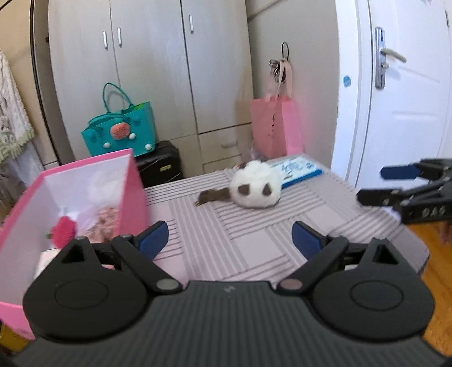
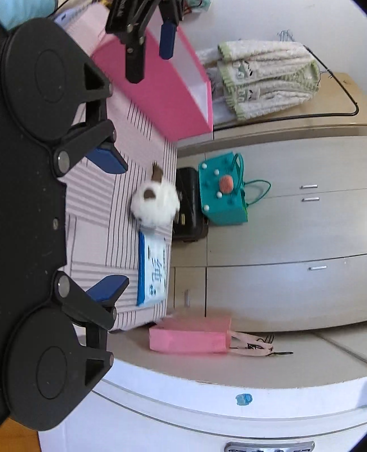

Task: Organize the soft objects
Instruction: 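Withdraw both grippers from the box and move them toward the white plush cat, then close the left gripper on the plush cat while the right gripper grasps it too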

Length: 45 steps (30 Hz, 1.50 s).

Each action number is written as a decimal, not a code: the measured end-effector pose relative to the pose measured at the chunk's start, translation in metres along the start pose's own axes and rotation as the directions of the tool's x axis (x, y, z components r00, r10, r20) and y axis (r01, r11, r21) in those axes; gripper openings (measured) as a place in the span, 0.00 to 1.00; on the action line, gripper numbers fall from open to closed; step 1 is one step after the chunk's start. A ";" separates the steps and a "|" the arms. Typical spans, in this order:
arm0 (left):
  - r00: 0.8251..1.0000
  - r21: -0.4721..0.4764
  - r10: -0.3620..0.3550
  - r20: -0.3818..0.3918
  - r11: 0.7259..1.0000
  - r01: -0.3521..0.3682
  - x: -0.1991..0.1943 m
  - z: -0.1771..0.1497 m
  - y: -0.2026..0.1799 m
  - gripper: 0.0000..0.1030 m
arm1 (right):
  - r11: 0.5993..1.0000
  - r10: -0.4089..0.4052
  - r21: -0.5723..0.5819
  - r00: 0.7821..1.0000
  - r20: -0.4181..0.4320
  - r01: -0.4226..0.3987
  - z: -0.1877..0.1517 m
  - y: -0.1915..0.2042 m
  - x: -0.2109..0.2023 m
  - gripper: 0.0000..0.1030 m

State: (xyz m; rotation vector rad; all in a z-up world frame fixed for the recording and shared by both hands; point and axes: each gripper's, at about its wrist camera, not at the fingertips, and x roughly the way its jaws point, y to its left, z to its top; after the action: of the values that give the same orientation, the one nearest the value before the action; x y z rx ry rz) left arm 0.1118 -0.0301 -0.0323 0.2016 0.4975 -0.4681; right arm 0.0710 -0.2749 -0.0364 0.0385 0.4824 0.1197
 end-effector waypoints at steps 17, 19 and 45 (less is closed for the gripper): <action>0.997 -0.173 -0.076 0.003 0.982 0.076 0.113 0.036 -0.014 0.92 | 0.999 -0.010 -0.044 0.999 -0.043 0.008 0.012 -0.033 0.078 0.80; 0.998 -0.181 -0.058 -0.015 0.982 0.055 0.128 0.038 -0.013 0.92 | 0.999 -0.017 -0.047 0.998 -0.061 0.014 0.016 -0.038 0.089 0.80; 0.966 -0.430 -0.227 -0.120 0.889 0.156 0.195 0.033 0.019 0.63 | 0.955 0.178 -0.218 0.975 -0.134 -0.204 0.026 0.024 0.169 0.70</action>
State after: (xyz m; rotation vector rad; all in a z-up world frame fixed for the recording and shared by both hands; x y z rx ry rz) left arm 0.2858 -0.0973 -0.1007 -0.2272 0.7761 -0.5290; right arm 0.2293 -0.2304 -0.0892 -0.1503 0.5748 0.3691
